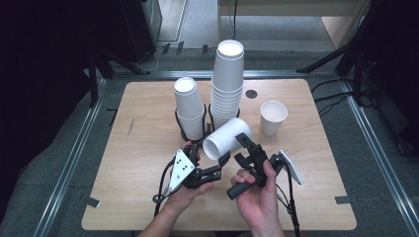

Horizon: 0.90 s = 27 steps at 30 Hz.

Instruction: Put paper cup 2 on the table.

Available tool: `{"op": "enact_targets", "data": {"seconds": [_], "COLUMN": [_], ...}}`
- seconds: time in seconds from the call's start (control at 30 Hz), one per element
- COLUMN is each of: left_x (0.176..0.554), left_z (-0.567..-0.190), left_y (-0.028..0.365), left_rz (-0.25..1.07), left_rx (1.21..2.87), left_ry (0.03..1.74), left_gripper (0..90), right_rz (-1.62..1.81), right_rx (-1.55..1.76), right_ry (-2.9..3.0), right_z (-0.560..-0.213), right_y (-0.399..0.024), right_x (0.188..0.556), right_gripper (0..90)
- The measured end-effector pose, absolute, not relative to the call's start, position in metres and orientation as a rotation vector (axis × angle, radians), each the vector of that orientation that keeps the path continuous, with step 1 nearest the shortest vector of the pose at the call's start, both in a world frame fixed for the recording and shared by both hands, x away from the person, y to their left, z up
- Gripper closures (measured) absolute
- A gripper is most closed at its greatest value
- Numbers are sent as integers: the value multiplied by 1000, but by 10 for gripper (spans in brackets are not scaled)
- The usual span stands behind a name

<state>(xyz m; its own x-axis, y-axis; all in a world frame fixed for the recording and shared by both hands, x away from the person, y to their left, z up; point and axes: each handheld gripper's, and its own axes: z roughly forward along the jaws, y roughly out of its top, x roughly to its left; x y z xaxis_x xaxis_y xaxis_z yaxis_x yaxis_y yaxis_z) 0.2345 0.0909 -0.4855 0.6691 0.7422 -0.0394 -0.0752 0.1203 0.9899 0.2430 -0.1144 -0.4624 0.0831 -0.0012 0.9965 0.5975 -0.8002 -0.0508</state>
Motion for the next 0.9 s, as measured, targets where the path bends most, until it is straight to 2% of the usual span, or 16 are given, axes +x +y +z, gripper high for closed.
{"op": "enact_targets", "data": {"seconds": [0.7,0.9], "left_x": [232,231], "left_z": [-485,-484], "left_y": [91,90], "left_rz": [667,656], "left_rx": [1321,1322], "left_ry": [590,578], "left_gripper": [250,249], "right_rz": [-1701,-1693], "right_rx": [-1876,-1887], "right_ry": [-526,-507], "right_z": [-463,-463], "right_y": [-105,-103], "right_x": [267,267], "right_gripper": [0,70]}}
